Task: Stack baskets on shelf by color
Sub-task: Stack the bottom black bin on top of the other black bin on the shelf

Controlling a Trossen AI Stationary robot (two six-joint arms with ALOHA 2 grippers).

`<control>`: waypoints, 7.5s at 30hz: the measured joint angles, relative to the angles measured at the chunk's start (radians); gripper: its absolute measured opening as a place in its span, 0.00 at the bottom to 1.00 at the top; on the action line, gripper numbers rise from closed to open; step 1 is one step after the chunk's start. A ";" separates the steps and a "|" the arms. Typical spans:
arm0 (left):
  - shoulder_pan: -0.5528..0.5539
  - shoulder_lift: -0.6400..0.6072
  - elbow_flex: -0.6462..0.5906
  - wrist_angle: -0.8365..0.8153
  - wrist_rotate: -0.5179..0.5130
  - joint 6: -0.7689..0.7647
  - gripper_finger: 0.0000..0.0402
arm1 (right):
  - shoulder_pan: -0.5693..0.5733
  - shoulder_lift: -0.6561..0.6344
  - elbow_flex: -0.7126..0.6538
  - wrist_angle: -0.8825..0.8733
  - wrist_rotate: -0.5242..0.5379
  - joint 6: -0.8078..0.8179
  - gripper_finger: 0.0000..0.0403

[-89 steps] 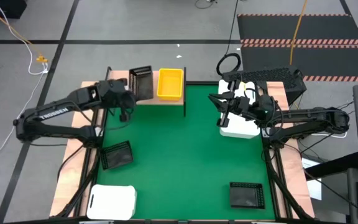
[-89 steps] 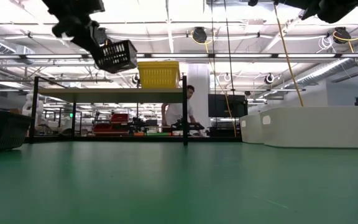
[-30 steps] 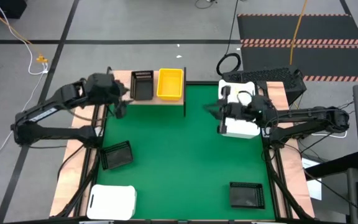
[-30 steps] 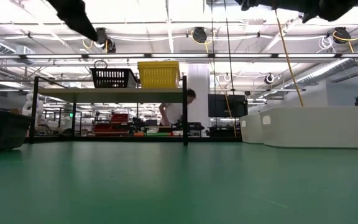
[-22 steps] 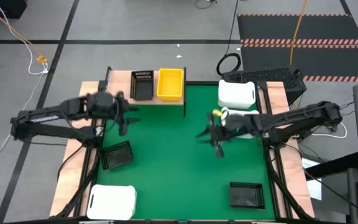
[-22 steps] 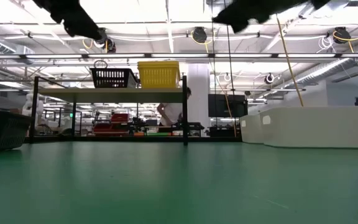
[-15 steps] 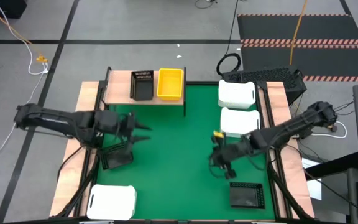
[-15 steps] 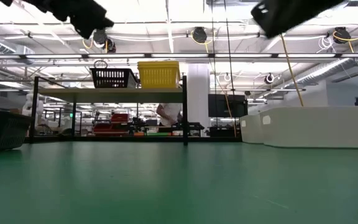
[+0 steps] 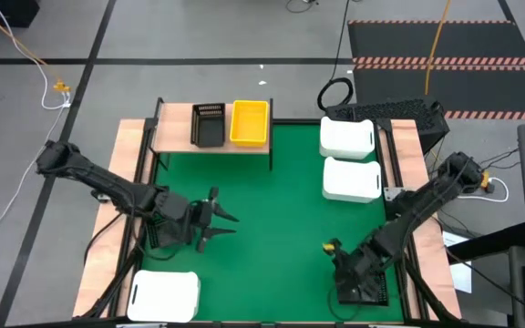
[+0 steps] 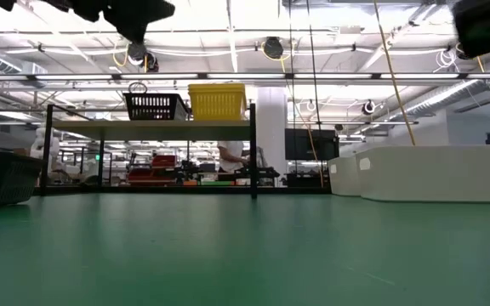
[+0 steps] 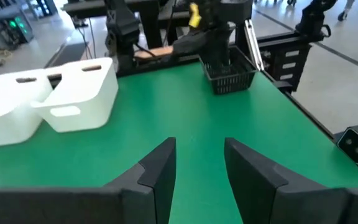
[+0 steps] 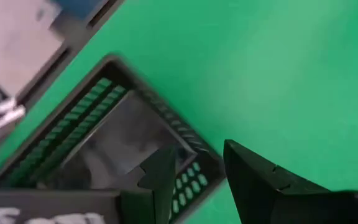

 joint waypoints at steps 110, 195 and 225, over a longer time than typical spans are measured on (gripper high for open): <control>-0.086 -0.198 0.141 -0.658 -0.635 -0.383 0.34 | -0.426 0.033 0.226 0.661 0.239 -0.507 0.01; 0.249 -0.354 0.156 -1.052 -0.852 -0.229 0.34 | -0.921 0.611 0.867 0.586 0.235 -0.310 0.02; 0.250 -0.354 0.155 -1.047 -0.853 -0.262 0.34 | -0.921 0.592 0.742 0.755 0.234 -0.377 0.26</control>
